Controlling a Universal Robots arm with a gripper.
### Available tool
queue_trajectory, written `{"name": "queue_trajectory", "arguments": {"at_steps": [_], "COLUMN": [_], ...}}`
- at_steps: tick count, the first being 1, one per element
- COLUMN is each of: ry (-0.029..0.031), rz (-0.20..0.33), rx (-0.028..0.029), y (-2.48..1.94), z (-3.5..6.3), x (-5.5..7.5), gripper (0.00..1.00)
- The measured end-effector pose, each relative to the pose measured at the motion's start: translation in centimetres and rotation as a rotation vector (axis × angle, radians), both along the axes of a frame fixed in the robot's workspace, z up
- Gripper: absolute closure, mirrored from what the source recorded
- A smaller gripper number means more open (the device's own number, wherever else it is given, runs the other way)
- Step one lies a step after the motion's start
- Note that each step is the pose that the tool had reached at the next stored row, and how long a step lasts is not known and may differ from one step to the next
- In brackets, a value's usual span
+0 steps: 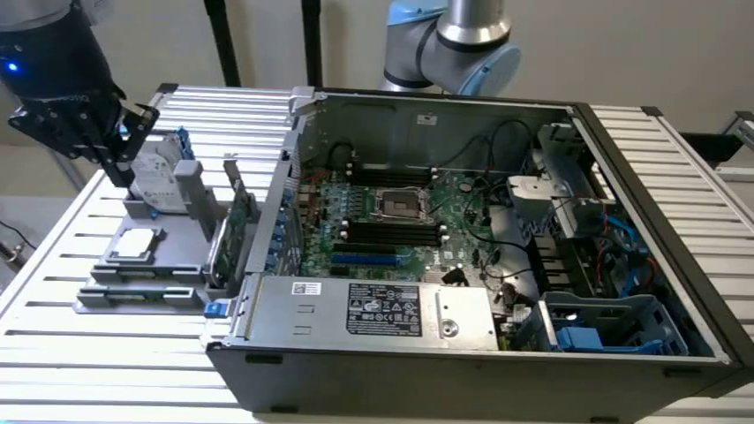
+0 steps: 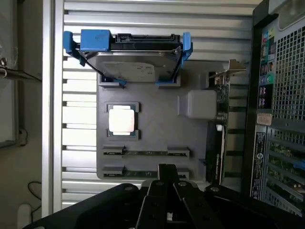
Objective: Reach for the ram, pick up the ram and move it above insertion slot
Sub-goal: 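Reach for the ram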
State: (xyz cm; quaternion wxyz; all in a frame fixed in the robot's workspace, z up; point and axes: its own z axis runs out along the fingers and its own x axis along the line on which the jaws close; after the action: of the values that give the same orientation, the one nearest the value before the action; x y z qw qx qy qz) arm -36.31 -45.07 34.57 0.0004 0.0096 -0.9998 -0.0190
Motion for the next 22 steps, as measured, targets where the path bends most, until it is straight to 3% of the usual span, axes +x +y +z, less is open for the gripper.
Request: {"name": "queue_trajectory", "arguments": {"at_steps": [7, 9, 14, 22], "ry": [0.0044, 0.005, 0.005, 0.0049], "rz": [0.0, 0.0, 0.002, 0.143], "rx": [-0.0001, -0.0003, -0.0008, -0.0011], "y": [-2.95, -3.44, -3.54, -3.53], "z": [-0.63, -0.78, -0.82, -0.82], "x": [0.0, 0.0, -0.2, -0.2], "gripper": [0.89, 0.89, 0.89, 0.89]}}
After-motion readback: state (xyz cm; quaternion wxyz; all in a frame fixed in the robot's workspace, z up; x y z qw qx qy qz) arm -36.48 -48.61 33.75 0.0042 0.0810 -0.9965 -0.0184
